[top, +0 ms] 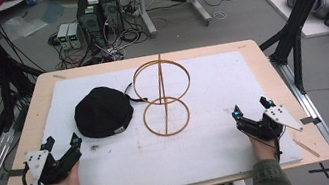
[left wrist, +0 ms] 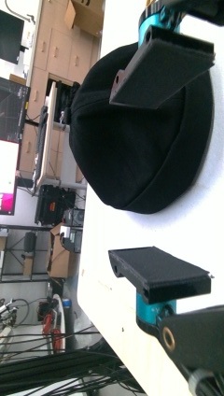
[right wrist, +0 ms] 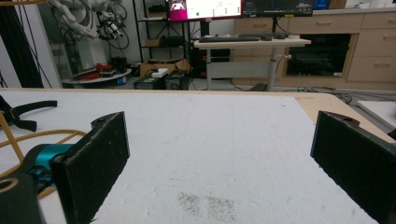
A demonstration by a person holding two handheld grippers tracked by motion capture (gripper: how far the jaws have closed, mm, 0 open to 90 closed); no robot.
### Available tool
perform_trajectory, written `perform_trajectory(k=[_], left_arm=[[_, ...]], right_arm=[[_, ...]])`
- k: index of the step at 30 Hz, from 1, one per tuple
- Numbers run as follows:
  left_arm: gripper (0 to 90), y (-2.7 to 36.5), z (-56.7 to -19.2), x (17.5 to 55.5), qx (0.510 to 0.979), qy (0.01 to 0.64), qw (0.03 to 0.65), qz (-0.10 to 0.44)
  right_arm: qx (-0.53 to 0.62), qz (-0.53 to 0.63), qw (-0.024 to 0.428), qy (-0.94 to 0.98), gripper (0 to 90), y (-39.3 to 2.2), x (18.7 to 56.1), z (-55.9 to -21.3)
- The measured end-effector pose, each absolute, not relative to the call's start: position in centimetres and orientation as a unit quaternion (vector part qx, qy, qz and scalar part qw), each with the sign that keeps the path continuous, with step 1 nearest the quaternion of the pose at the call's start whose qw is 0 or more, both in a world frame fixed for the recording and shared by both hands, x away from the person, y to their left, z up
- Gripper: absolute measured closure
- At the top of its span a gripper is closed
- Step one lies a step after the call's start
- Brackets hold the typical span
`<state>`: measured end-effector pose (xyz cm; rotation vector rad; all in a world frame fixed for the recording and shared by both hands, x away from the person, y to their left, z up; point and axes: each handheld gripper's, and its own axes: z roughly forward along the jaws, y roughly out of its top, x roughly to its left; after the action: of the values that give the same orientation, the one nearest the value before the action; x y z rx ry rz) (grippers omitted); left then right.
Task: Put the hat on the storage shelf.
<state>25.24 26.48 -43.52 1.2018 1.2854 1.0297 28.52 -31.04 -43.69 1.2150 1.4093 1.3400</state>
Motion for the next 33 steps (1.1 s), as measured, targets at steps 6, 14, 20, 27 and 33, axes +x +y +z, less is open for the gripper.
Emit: perform_trajectory(k=[6, 14, 20, 27, 33], left_arm=[[20.4, 26.4, -43.3, 25.6, 0.506, 0.529, 0.516, 0.445], [20.0, 26.3, -43.2, 26.3, 0.509, 0.531, 0.523, 0.431], [19.5, 26.3, -43.4, 26.8, 0.513, 0.536, 0.523, 0.419], [18.8, 26.4, -43.6, 27.6, 0.51, 0.55, 0.519, 0.41], [18.7, 26.5, -43.0, 28.5, 0.534, 0.552, 0.513, 0.383]], right_arm=[[0.482, 0.532, 0.416, 0.559, 3.5, -31.0, 28.6, -43.7], [0.493, 0.526, 0.419, 0.552, 3.6, -31.2, 28.7, -43.6], [0.496, 0.526, 0.422, 0.547, 3.5, -31.4, 28.6, -43.6], [0.497, 0.522, 0.421, 0.551, 3.6, -31.3, 28.6, -43.7], [0.493, 0.521, 0.422, 0.554, 3.6, -31.3, 28.7, -43.7]])
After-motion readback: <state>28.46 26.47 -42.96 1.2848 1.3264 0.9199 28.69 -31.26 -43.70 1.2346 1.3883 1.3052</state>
